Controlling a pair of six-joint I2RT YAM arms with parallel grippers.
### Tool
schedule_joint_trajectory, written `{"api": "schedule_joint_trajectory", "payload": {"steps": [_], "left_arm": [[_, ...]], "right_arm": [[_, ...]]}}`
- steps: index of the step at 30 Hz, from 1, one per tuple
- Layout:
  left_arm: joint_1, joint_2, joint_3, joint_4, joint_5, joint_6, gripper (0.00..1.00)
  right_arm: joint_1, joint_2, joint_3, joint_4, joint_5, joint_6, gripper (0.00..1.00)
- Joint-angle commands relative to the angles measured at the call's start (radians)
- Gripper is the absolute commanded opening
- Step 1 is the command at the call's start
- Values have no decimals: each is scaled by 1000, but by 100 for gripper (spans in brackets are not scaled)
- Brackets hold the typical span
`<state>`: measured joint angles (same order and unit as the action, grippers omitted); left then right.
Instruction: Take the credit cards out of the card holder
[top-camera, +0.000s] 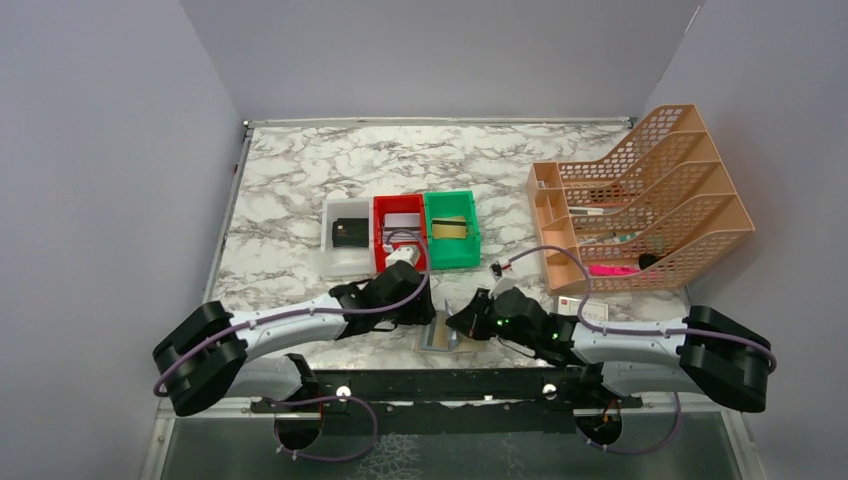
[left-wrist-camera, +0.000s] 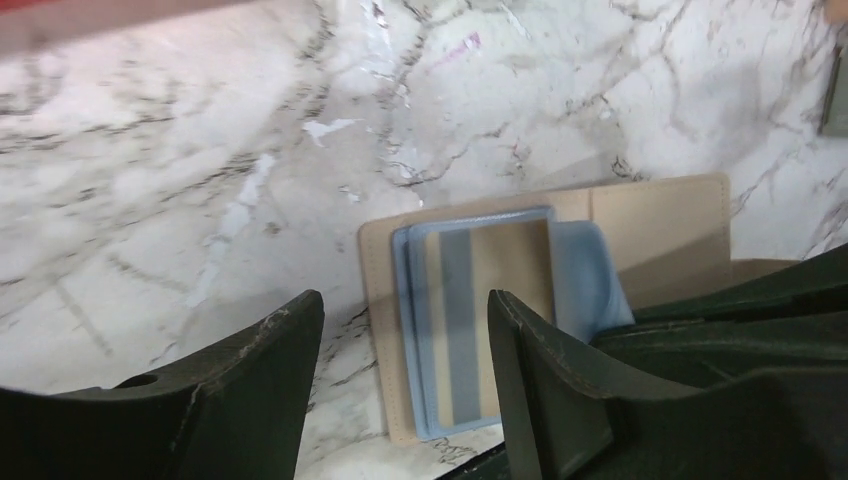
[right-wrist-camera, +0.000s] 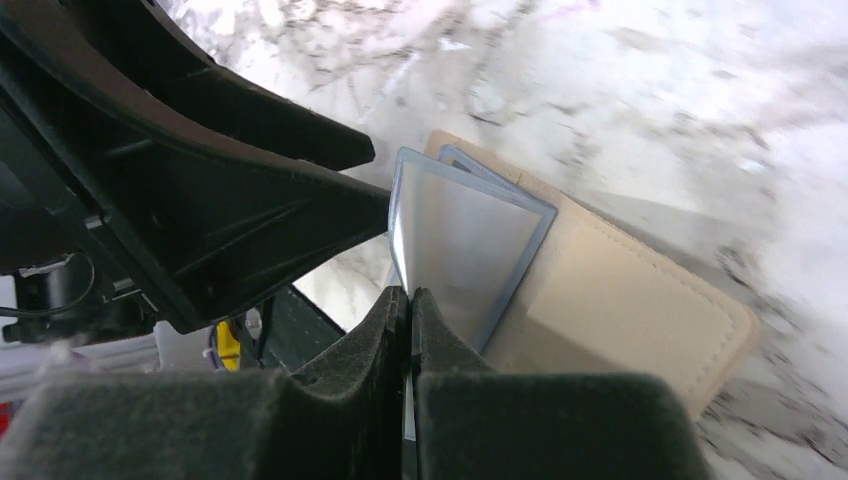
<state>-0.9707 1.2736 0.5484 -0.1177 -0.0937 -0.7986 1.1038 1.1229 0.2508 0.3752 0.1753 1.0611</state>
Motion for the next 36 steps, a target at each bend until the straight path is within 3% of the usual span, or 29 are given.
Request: {"api": "schedule_joint_trajectory", "payload": {"steps": [1, 9, 16, 23, 30, 33, 36], "left_arm": [[7, -147, -11, -142, -208, -80, 66], [68, -364, -58, -297, -292, -140, 68], [71, -465, -92, -285, -242, -118, 68], [71, -407, -97, -143, -91, -23, 67], [72, -279, -71, -87, -18, 9, 66], [70, -243, -63, -75, 11, 27, 66], [69, -226, -64, -76, 11, 29, 66]], "right_arm": [[-3, 89, 120, 25, -112, -141, 7], [-2, 269, 227, 163, -281, -170, 6], [-4, 272, 152, 136, -138, -16, 9], [-6, 260, 4, 212, -10, 167, 11], [-7, 207, -20, 137, 90, 204, 12], [-7, 164, -10, 57, 140, 171, 18], [-7, 137, 46, -88, 169, 86, 37]]}}
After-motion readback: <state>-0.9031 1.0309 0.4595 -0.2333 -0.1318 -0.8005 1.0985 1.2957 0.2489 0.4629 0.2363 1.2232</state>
